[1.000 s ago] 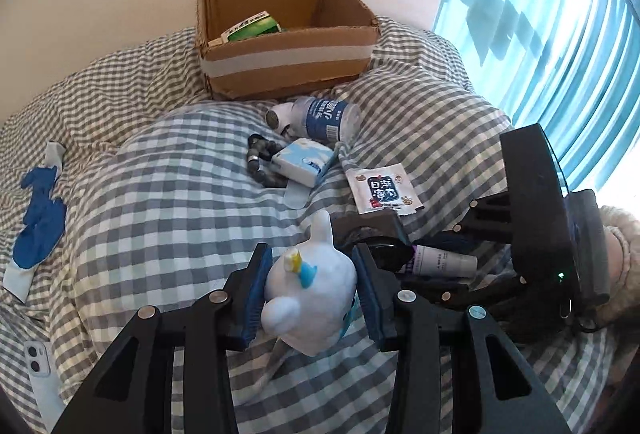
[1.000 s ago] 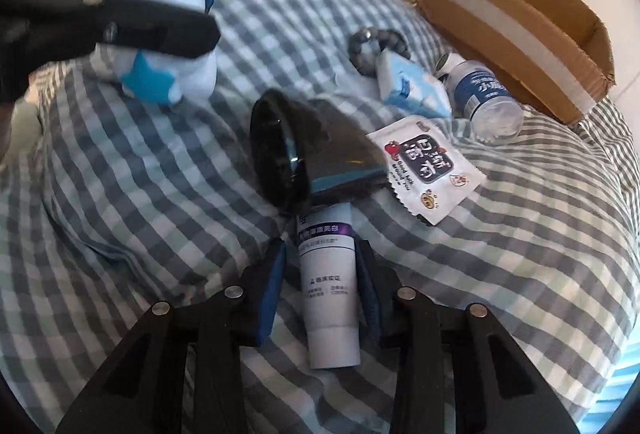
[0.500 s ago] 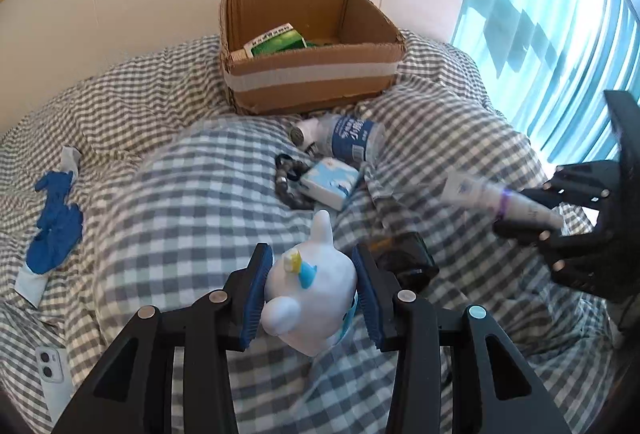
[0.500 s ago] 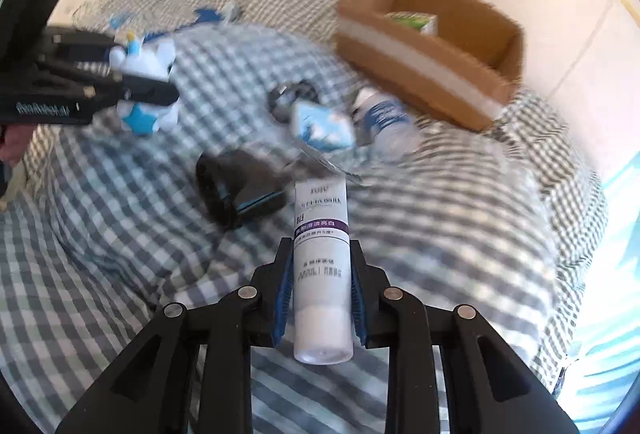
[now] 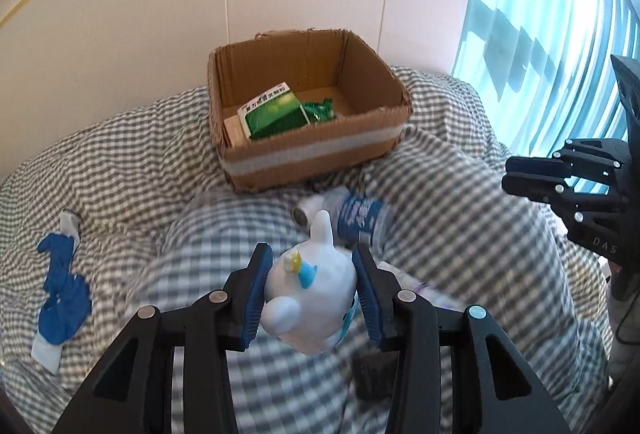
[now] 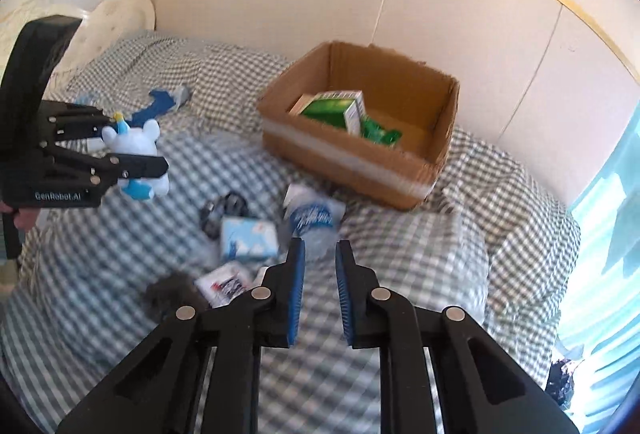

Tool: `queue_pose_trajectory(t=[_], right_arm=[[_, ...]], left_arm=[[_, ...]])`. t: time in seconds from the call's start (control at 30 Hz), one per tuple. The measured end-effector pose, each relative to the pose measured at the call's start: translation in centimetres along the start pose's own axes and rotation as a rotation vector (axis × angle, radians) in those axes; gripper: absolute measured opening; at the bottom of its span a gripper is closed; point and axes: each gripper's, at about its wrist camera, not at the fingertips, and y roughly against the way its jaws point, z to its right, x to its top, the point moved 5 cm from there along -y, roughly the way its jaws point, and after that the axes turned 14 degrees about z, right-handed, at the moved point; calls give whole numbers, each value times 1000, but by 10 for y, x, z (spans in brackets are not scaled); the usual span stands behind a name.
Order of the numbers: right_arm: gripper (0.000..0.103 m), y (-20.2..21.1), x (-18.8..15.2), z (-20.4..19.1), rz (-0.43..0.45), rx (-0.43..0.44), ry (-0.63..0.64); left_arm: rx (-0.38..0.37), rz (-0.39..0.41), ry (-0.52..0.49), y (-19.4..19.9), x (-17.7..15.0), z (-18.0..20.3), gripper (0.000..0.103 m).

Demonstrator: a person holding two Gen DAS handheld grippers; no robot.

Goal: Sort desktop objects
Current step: 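Carry the plush toy and white tube into the cardboard box and release both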

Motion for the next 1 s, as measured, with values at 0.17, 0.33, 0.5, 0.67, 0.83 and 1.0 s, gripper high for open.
queue_pose_trajectory(t=[0.17, 0.33, 0.5, 0.67, 0.83, 1.0], right_arm=[[20, -26, -11, -12, -77, 119, -32], [21, -85, -64, -40, -260, 190, -90], [44, -122, -89, -39, -350, 107, -223], [36, -138, -91, -46, -377, 109, -203], [25, -132, -88, -49, -334, 120, -179], [25, -112, -67, -31, -247, 122, -231]], left_arm=[[-8, -35, 34, -24, -5, -7, 42], [-6, -116, 86, -55, -29, -13, 42], [-9, -153, 101, -68, -42, -14, 42], [-20, -164, 116, -78, -43, -19, 42], [-26, -160, 131, -87, -38, -28, 42], [-23, -145, 124, -92, -24, -35, 42]])
